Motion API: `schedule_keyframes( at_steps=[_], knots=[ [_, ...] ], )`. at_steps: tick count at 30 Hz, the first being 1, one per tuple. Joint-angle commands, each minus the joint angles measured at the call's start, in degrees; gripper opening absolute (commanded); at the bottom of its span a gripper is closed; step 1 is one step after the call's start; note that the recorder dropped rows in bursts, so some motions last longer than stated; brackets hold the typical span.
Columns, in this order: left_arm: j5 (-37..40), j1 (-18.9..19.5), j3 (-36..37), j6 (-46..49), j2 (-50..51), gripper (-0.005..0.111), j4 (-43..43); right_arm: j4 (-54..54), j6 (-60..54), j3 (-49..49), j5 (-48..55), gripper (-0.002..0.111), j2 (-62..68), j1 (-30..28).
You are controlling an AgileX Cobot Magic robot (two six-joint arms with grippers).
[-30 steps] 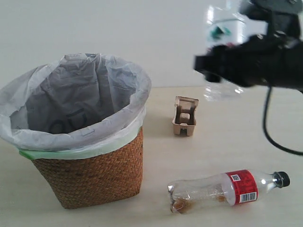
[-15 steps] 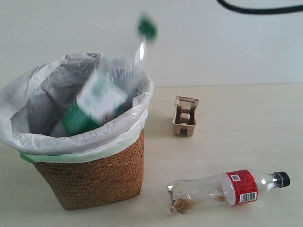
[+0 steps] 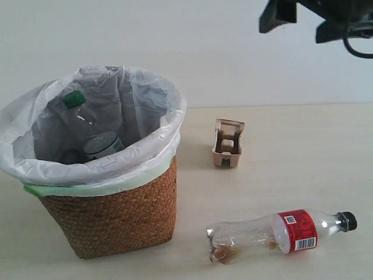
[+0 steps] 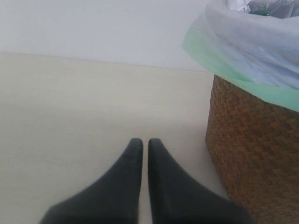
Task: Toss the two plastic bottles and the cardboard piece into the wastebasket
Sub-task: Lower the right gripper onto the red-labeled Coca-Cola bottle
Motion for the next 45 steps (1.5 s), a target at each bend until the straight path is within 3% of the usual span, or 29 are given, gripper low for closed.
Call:
schedule_keyframes(
  at_steps=[1, 8, 17, 23, 31, 36, 45],
  knots=[
    [0.00, -0.47, 0.23, -0.31, -0.19, 0.004, 0.37, -1.29, -1.28, 0.19, 8.88, 0.078, -0.50, -3.95],
    [0.00, -0.47, 0.23, -0.31, -0.19, 0.004, 0.37, 1.43, 1.44, 1.16, 18.48, 0.078, -0.47, -4.09],
    [0.00, -0.47, 0.23, -0.31, -0.19, 0.004, 0.37, 1.86, 15.21, 17.76, 18.08, 0.078, -0.47, -0.63],
    [0.00, -0.47, 0.23, -0.31, -0.19, 0.004, 0.37, 2.07, 29.01, 28.06, 8.16, 0.078, -0.47, 8.60],
    [0.00, -0.47, 0.23, -0.31, -0.19, 0.004, 0.37, -3.12, 48.75, 33.04, -10.25, 0.078, 1.27, 20.97],
    [0.00, -0.47, 0.23, -0.31, -0.19, 0.004, 0.37, -13.30, 60.48, 33.45, -9.98, 0.078, 4.43, 23.38],
    [0.00, -0.47, 0.23, -0.31, -0.19, 0.004, 0.37, -14.89, 66.12, 33.45, -16.50, 0.078, 10.56, 23.41]
  ],
)
